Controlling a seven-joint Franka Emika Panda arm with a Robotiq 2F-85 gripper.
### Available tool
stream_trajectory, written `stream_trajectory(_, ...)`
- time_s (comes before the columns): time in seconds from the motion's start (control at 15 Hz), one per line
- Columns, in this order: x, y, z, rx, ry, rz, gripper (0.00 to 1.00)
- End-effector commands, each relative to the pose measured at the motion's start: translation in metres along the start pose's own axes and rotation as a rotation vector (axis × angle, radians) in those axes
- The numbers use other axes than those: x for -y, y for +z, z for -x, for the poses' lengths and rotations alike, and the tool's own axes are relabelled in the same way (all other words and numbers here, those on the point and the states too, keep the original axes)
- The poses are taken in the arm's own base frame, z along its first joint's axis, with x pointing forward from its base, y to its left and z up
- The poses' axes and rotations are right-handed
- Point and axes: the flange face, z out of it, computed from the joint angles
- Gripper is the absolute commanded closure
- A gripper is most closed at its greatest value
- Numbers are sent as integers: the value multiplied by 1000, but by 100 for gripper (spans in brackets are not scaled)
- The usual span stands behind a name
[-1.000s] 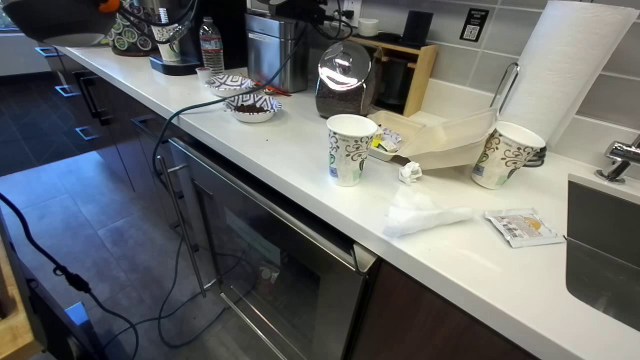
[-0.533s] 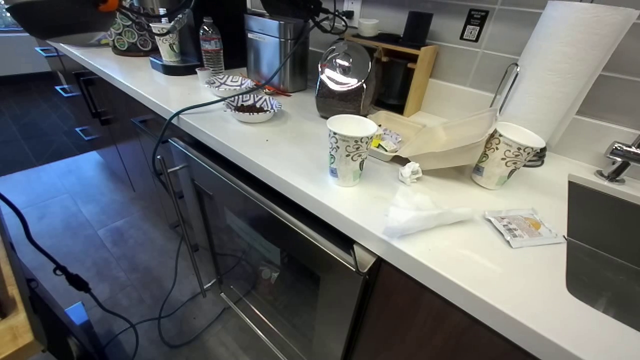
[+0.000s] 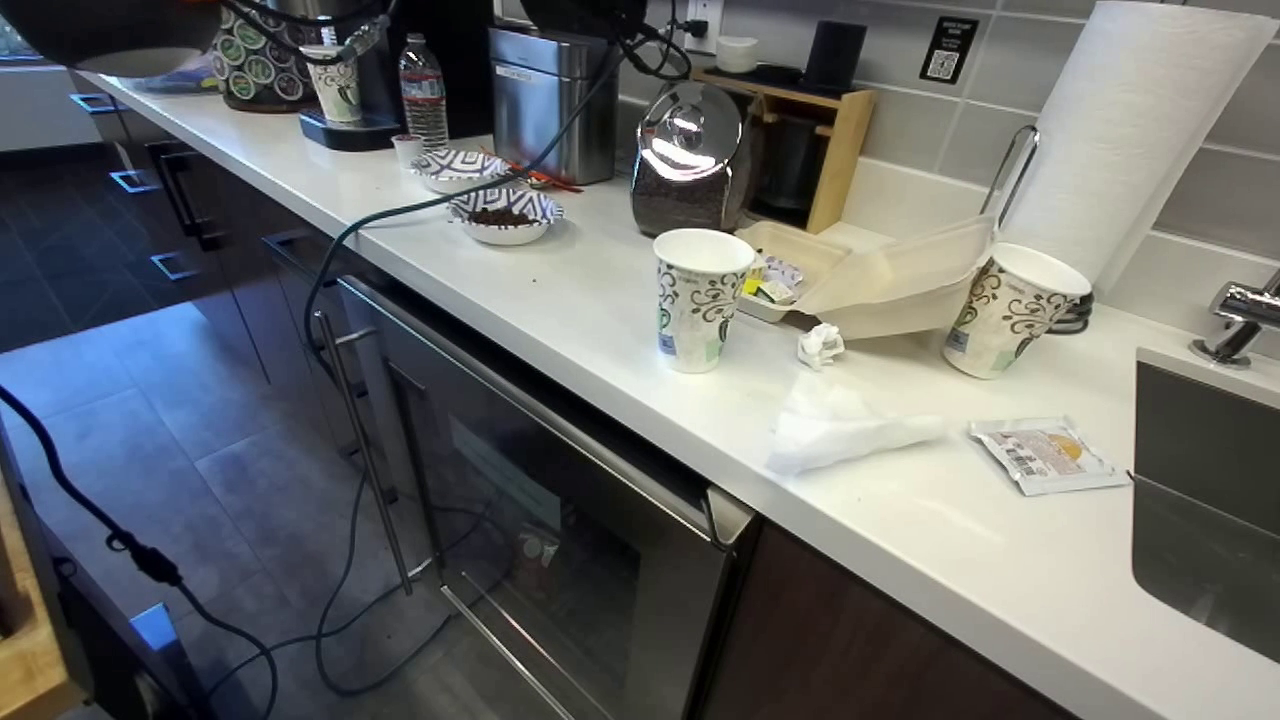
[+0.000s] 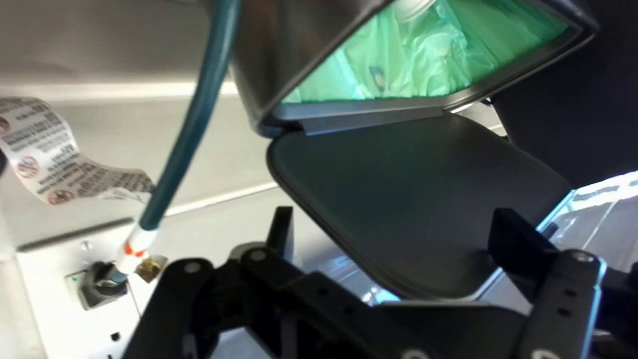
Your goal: Close the lid of the bin
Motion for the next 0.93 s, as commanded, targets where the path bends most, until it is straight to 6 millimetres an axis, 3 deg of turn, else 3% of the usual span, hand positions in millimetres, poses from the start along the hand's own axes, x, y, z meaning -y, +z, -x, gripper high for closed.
stream_trajectory(0.0, -5, -9, 12, 109, 102, 49, 0)
stream_trajectory(0.27, 11, -4, 16, 148, 135, -52, 0)
stream_trajectory(0.47, 9, -7, 23, 212, 172, 12, 0)
stream_trajectory(0.6, 5, -21, 29, 270, 210, 88, 0)
stream_trajectory(0.87, 9, -80, 34, 339, 277, 218, 0)
